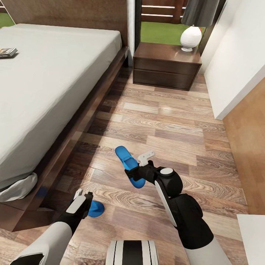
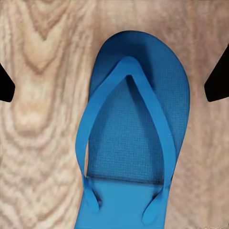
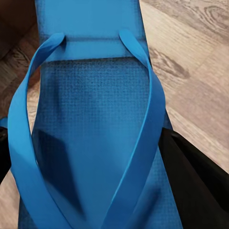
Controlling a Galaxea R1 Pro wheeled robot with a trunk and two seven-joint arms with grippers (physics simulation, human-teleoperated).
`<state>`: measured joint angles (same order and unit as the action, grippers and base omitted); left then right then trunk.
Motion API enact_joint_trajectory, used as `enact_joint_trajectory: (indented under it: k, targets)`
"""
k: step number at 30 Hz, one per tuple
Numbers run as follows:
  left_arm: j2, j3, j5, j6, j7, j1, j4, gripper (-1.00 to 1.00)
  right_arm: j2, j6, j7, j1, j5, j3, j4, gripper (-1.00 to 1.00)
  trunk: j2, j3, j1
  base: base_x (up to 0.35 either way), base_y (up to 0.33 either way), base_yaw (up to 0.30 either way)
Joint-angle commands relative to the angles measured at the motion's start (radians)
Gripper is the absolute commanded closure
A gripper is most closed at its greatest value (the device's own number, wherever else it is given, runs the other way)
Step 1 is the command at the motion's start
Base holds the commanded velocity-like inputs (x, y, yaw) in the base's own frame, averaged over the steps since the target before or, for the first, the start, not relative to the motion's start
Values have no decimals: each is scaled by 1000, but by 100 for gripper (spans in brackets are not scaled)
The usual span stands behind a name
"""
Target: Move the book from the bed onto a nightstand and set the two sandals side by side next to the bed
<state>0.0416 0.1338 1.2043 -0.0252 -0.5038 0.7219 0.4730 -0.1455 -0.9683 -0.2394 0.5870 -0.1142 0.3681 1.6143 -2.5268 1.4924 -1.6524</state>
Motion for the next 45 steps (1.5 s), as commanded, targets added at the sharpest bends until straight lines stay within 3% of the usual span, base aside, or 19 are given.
enact_joint_trajectory:
  k: [1, 6, 8, 11, 12, 13, 14, 18, 22, 29, 38, 41, 45]
  targets:
    - [0, 3, 9, -3, -2, 0, 2, -100, -1, -4, -6, 1, -10, 0, 1, 100, 0, 1, 0, 0, 0, 0]
    - [3, 0, 10, 7, -14, -13, 33, -100, -2, -7, -7, 1, -10, 2, 1, 100, 0, 1, 0, 0, 0, 0]
    - [8, -10, 9, 12, -36, -41, 81, -100, -3, -9, -7, 1, -10, 3, 1, 100, 0, 1, 0, 0, 0, 0]
    - [8, -53, 9, 16, -82, -111, 203, -100, -3, -11, -8, 1, -10, 5, 1, 100, 0, 1, 0, 0, 0, 0]
    - [3, -112, 10, 20, -141, -230, 395, -100, -4, -13, -9, 1, -9, 6, 1, 100, 0, 1, 0, 0, 0, 0]
    - [3, -121, 10, 23, -152, -259, 434, -100, -4, -14, -9, 1, -8, 6, 1, 100, 0, 1, 0, 0, 0, 0]
    - [1, -148, 9, 69, -184, -367, 559, -100, -6, -15, -9, 1, -3, 6, 2, 100, 0, 1, 0, 0, 0, 5]
    - [-6, -150, 8, 102, -193, -393, 585, -100, -6, -15, -9, 1, -2, 6, 1, 100, 0, 1, 0, 0, 0, 63]
    - [-53, -150, 17, 148, -202, -428, 604, -100, -7, -15, -9, 1, -1, 6, 1, 100, 0, 1, 0, 0, 0, 170]
    - [-102, -151, 13, 263, -203, -465, 612, -100, -7, -15, -9, 2, 3, 6, 1, 100, 0, 1, 0, 0, 0, 161]
    - [-112, -156, 8, 300, -200, -484, 610, -100, -8, -15, -9, 2, 5, 6, 1, 100, 0, 1, 0, 0, 0, 23]
    - [-116, -157, 6, 305, -200, -520, 614, -100, -8, -15, -9, 1, 5, 6, 1, 100, 0, 1, 0, 0, 0, 3]
    - [-160, -154, 3, 302, -194, -598, 666, -100, -6, -14, -9, 1, 8, 4, 1, 100, 0, 1, 0, 0, 0, 1]
